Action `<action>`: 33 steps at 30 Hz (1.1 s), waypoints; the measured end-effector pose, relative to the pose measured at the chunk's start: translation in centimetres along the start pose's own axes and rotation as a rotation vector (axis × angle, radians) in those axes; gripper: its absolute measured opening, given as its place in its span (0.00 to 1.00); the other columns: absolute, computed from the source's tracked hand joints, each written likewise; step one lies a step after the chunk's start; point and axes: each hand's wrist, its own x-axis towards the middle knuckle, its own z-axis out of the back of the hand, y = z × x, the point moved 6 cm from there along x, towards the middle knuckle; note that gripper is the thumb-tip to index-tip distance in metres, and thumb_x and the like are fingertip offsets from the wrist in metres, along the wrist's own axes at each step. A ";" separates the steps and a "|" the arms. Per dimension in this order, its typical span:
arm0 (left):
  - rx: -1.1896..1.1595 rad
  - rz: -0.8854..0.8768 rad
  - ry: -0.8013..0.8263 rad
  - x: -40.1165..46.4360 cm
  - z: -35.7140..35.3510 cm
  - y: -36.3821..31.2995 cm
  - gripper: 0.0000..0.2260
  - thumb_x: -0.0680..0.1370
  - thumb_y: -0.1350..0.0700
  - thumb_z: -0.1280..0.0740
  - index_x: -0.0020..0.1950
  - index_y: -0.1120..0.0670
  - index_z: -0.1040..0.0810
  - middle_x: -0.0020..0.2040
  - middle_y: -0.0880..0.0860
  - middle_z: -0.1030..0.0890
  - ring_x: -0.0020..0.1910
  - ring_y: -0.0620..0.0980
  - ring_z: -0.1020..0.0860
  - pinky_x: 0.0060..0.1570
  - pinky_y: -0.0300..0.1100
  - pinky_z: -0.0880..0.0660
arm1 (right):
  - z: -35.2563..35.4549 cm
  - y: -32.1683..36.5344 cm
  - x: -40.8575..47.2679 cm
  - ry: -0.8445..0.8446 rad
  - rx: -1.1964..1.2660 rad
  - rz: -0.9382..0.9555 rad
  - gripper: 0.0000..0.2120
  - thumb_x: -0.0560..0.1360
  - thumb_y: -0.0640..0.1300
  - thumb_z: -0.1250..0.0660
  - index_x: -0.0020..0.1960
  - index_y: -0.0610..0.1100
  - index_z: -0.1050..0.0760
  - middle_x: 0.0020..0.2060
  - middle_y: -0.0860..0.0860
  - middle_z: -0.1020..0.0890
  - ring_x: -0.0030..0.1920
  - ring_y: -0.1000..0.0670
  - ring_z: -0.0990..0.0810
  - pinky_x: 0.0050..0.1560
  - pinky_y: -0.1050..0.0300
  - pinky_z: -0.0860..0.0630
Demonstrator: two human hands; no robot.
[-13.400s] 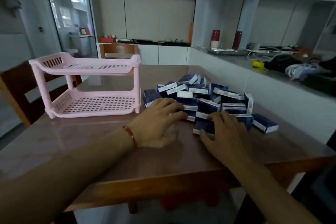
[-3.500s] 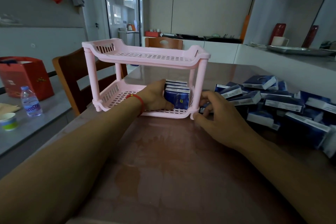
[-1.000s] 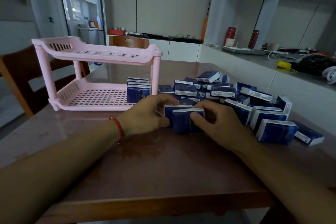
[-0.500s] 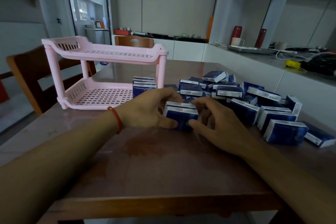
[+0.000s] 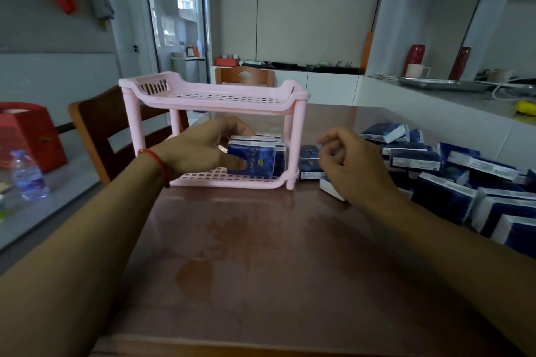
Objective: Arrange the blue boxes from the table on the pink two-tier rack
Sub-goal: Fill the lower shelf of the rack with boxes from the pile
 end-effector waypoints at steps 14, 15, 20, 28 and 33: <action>0.090 -0.033 -0.054 1.4 -1.8 1.4 0.20 0.71 0.64 0.23 0.60 0.52 0.23 0.56 0.50 0.19 0.53 0.48 0.20 0.47 0.30 0.22 | -3.7 -0.2 -1.7 0.121 -0.020 0.078 0.16 0.72 0.38 0.31 0.59 0.45 0.27 0.52 0.53 0.23 0.42 0.60 0.29 0.40 0.69 0.34; 0.117 -0.038 -0.059 1.4 -2.0 1.5 0.20 0.71 0.64 0.23 0.59 0.51 0.22 0.56 0.49 0.19 0.53 0.48 0.20 0.46 0.28 0.24 | -3.7 -0.1 -1.7 0.129 -0.022 0.074 0.17 0.72 0.38 0.31 0.59 0.45 0.27 0.52 0.54 0.24 0.42 0.61 0.29 0.39 0.71 0.35; 0.156 -0.007 -0.089 1.4 -2.6 1.7 0.25 0.70 0.63 0.22 0.63 0.51 0.25 0.54 0.48 0.24 0.46 0.45 0.22 0.43 0.28 0.24 | -3.8 0.1 -1.8 0.155 -0.041 0.078 0.18 0.73 0.38 0.31 0.61 0.45 0.27 0.53 0.55 0.26 0.42 0.62 0.29 0.38 0.72 0.35; 0.141 0.186 -0.027 1.2 -3.1 2.1 0.41 0.70 0.52 0.21 0.77 0.48 0.41 0.62 0.52 0.26 0.56 0.50 0.23 0.57 0.42 0.25 | -4.8 0.0 -1.7 0.224 -0.014 0.066 0.27 0.75 0.51 0.30 0.71 0.49 0.32 0.62 0.51 0.23 0.60 0.51 0.26 0.60 0.51 0.27; 0.197 0.302 0.018 0.8 -1.7 2.6 0.39 0.70 0.46 0.22 0.76 0.50 0.35 0.63 0.52 0.22 0.57 0.51 0.22 0.62 0.48 0.24 | -5.0 0.1 -1.4 0.244 0.004 0.033 0.28 0.74 0.60 0.36 0.71 0.53 0.33 0.63 0.54 0.22 0.63 0.50 0.25 0.64 0.41 0.27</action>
